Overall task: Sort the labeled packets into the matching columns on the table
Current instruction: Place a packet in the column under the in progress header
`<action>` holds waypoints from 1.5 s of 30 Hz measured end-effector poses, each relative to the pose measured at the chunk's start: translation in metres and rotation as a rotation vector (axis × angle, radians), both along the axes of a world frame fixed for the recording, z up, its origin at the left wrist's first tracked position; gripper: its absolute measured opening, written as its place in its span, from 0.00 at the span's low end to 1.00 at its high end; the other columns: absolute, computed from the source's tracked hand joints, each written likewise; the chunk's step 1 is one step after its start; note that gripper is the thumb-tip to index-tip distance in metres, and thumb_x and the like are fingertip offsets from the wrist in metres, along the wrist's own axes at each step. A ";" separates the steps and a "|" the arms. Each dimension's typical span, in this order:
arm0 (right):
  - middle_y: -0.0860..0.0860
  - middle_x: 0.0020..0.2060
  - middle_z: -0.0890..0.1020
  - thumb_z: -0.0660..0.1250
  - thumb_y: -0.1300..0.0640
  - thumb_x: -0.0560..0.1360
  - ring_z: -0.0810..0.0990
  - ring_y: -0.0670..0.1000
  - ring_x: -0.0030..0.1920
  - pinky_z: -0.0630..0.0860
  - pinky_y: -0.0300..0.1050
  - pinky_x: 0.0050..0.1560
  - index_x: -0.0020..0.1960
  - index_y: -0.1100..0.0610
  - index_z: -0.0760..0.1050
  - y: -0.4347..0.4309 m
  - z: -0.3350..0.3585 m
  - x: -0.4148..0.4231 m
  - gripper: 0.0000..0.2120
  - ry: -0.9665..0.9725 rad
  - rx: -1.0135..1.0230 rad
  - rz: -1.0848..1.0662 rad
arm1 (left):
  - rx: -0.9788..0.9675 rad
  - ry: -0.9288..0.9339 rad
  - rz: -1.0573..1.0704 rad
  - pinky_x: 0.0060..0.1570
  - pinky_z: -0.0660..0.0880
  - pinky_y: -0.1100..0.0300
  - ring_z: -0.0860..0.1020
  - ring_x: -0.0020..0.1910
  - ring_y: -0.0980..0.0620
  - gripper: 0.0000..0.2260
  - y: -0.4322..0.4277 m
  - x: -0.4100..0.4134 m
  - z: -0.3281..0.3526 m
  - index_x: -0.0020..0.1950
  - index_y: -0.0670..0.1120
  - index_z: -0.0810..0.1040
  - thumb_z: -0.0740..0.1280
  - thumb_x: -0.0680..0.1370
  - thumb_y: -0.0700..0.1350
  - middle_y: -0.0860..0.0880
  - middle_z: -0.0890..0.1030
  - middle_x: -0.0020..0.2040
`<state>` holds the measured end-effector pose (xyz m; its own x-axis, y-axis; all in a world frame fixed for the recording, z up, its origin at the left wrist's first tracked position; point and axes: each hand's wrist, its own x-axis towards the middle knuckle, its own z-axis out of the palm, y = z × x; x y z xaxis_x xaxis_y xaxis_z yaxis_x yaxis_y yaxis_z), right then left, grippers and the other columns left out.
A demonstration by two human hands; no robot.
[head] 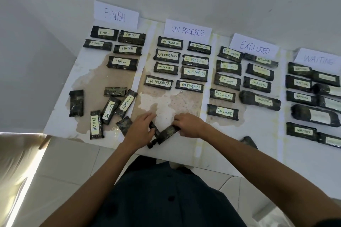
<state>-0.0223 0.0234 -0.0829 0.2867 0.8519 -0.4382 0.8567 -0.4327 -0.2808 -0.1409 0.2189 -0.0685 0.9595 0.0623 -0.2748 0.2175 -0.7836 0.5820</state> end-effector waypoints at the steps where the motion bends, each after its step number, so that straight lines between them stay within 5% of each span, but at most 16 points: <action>1: 0.57 0.48 0.78 0.63 0.61 0.71 0.76 0.57 0.48 0.75 0.51 0.44 0.54 0.60 0.78 -0.004 0.005 0.002 0.12 0.091 -0.003 -0.093 | -0.027 0.010 0.017 0.67 0.63 0.54 0.65 0.69 0.46 0.22 -0.002 0.003 0.002 0.70 0.43 0.68 0.65 0.76 0.40 0.44 0.69 0.69; 8: 0.57 0.43 0.82 0.65 0.60 0.75 0.82 0.55 0.42 0.79 0.52 0.48 0.51 0.61 0.79 -0.029 0.025 0.016 0.08 0.657 0.022 -0.703 | -0.173 0.073 0.052 0.60 0.70 0.57 0.74 0.59 0.49 0.18 -0.016 0.025 0.008 0.67 0.43 0.71 0.64 0.77 0.40 0.45 0.75 0.63; 11: 0.62 0.44 0.82 0.64 0.60 0.76 0.82 0.54 0.39 0.79 0.50 0.46 0.51 0.63 0.79 -0.031 0.033 0.017 0.08 0.732 0.060 -0.794 | -0.153 0.057 0.015 0.54 0.72 0.59 0.73 0.49 0.53 0.18 -0.020 0.030 0.009 0.66 0.44 0.72 0.65 0.76 0.40 0.46 0.76 0.60; 16: 0.53 0.38 0.81 0.62 0.60 0.78 0.78 0.49 0.36 0.76 0.40 0.40 0.51 0.60 0.78 -0.025 0.046 0.019 0.07 0.824 0.089 -0.887 | -0.117 0.002 -0.081 0.61 0.71 0.54 0.72 0.58 0.49 0.24 -0.018 0.032 0.005 0.66 0.46 0.72 0.71 0.70 0.41 0.48 0.74 0.61; 21: 0.51 0.41 0.80 0.63 0.60 0.78 0.77 0.48 0.36 0.76 0.43 0.42 0.55 0.57 0.77 -0.008 0.053 0.022 0.08 0.824 0.132 -0.919 | 0.021 -0.101 -0.107 0.54 0.74 0.50 0.72 0.55 0.45 0.26 -0.011 0.036 0.007 0.66 0.45 0.71 0.71 0.69 0.40 0.47 0.74 0.61; 26: 0.50 0.53 0.77 0.73 0.54 0.70 0.77 0.48 0.49 0.74 0.40 0.50 0.64 0.52 0.72 0.005 0.049 0.023 0.24 0.419 0.190 -0.738 | 0.107 -0.160 -0.127 0.48 0.75 0.52 0.74 0.52 0.45 0.23 -0.004 0.054 0.008 0.64 0.45 0.73 0.71 0.70 0.41 0.47 0.77 0.58; 32: 0.52 0.55 0.77 0.69 0.49 0.69 0.71 0.55 0.55 0.70 0.49 0.55 0.61 0.54 0.73 0.005 0.037 0.034 0.22 -0.139 0.116 -0.562 | 0.045 -0.133 -0.132 0.57 0.73 0.50 0.71 0.61 0.45 0.27 -0.013 0.088 0.005 0.68 0.44 0.70 0.71 0.70 0.40 0.45 0.73 0.65; 36: 0.54 0.57 0.77 0.70 0.49 0.70 0.71 0.56 0.57 0.70 0.49 0.57 0.62 0.57 0.73 -0.005 0.021 0.049 0.23 -0.169 0.036 -0.662 | 0.005 -0.109 -0.080 0.66 0.67 0.49 0.67 0.68 0.44 0.27 -0.015 0.102 -0.004 0.71 0.44 0.66 0.68 0.73 0.42 0.43 0.69 0.69; 45: 0.56 0.61 0.72 0.67 0.55 0.73 0.68 0.58 0.61 0.66 0.53 0.61 0.66 0.58 0.70 -0.003 -0.003 0.055 0.22 -0.224 -0.008 -0.796 | -0.004 -0.053 -0.030 0.64 0.67 0.54 0.68 0.66 0.46 0.24 0.012 0.092 -0.016 0.70 0.45 0.67 0.64 0.74 0.40 0.45 0.70 0.68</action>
<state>0.0331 0.0209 -0.0859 0.8843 0.3546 -0.3038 0.3288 -0.9348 -0.1341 -0.0491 0.2309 -0.0845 0.9741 0.0325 -0.2236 0.1628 -0.7869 0.5952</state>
